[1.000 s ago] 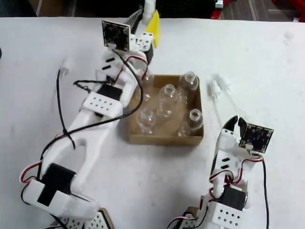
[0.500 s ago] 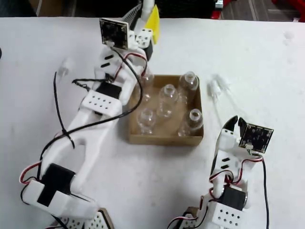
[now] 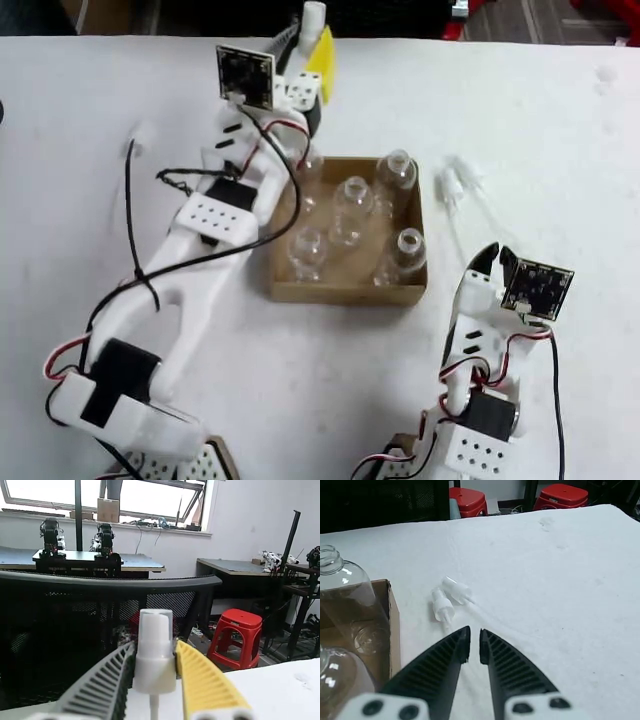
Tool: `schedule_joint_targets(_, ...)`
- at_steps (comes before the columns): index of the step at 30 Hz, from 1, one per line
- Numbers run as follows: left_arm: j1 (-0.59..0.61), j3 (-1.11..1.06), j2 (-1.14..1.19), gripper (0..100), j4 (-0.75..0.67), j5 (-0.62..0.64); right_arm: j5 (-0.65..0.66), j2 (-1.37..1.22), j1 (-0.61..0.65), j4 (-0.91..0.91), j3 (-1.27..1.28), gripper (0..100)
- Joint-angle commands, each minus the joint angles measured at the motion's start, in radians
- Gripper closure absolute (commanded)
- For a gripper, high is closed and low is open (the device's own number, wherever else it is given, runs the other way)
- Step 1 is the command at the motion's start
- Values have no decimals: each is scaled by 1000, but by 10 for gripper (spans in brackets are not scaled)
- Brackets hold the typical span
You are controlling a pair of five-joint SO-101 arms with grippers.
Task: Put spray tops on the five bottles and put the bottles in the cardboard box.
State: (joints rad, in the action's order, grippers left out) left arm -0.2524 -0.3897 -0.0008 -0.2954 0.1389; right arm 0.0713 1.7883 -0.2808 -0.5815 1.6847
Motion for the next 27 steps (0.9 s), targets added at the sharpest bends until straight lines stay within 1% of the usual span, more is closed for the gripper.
schedule_joint_targets(1,12,-9,-15,980,-32,-14,2,2,10,27,6,978)
schedule_joint_targets(3,13,-29,-13,980,-80,-14,2,2,10,27,6,978)
schedule_joint_targets(8,5,-170,-15,980,-330,-25,2,2,10,27,6,978)
schedule_joint_targets(12,-19,-262,-15,980,-417,-114,2,2,12,27,6,978)
schedule_joint_targets(16,-21,-330,-15,980,-512,-118,2,2,12,27,6,978)
schedule_joint_targets(19,-21,-367,-15,980,-546,-120,2,2,12,27,6,978)
schedule_joint_targets(27,-22,-390,-15,979,-537,-112,2,2,12,27,6,978)
